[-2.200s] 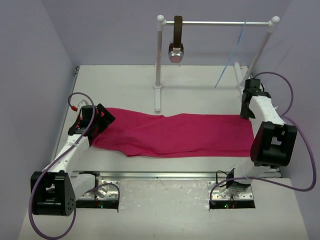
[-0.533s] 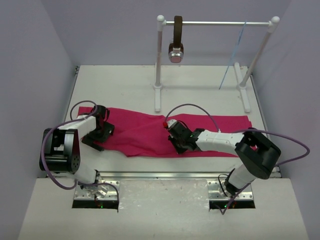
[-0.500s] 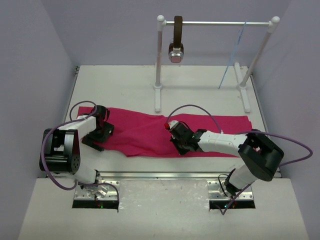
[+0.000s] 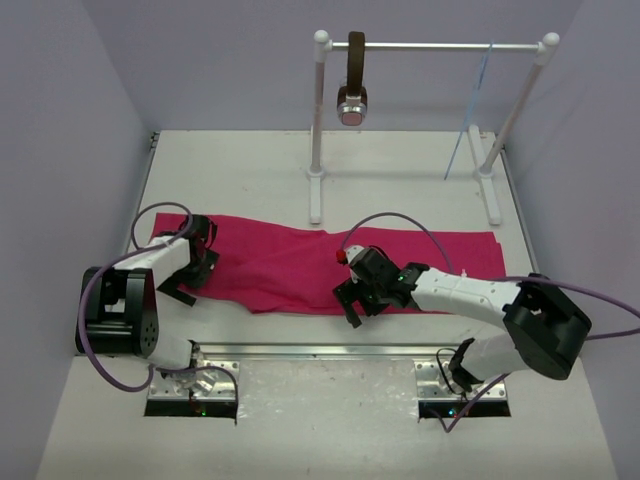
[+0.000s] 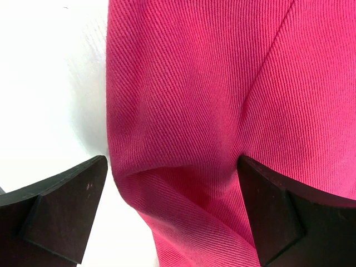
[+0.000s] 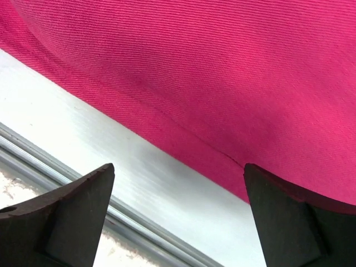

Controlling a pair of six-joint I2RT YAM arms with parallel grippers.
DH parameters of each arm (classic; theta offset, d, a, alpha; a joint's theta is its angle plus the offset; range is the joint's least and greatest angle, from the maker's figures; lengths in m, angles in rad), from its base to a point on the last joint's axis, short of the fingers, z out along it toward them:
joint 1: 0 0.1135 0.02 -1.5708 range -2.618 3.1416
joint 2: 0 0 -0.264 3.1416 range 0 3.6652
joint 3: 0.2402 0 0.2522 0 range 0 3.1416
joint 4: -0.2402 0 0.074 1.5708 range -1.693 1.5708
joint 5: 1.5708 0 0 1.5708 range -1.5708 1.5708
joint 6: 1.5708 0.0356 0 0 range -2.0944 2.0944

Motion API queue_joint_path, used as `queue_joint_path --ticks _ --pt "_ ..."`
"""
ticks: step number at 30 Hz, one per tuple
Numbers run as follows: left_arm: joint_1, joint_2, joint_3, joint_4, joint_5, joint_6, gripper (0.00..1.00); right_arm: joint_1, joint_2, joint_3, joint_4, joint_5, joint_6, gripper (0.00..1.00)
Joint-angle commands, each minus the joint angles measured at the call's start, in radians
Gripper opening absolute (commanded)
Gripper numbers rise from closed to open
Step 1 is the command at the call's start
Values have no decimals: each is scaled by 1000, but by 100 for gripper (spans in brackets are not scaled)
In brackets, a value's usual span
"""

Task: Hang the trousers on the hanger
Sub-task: Fold the trousers at the center of the board.

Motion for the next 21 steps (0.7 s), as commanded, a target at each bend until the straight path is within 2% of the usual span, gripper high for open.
queue_joint_path --ticks 1,6,9,14,18,21 --pt "13 -35 -29 60 15 53 100 9 91 84 31 -12 -12 99" --pt "12 -94 -51 87 18 90 100 45 191 134 110 -29 10 99" --pt "12 -125 -59 97 19 110 100 96 246 213 96 31 14 98" --pt "12 -164 -68 114 30 144 100 139 344 366 23 111 30 78" --pt "12 -187 -69 113 16 163 100 169 359 403 1 167 26 77" --pt "12 -196 -68 113 17 171 100 170 405 433 -13 172 5 71"
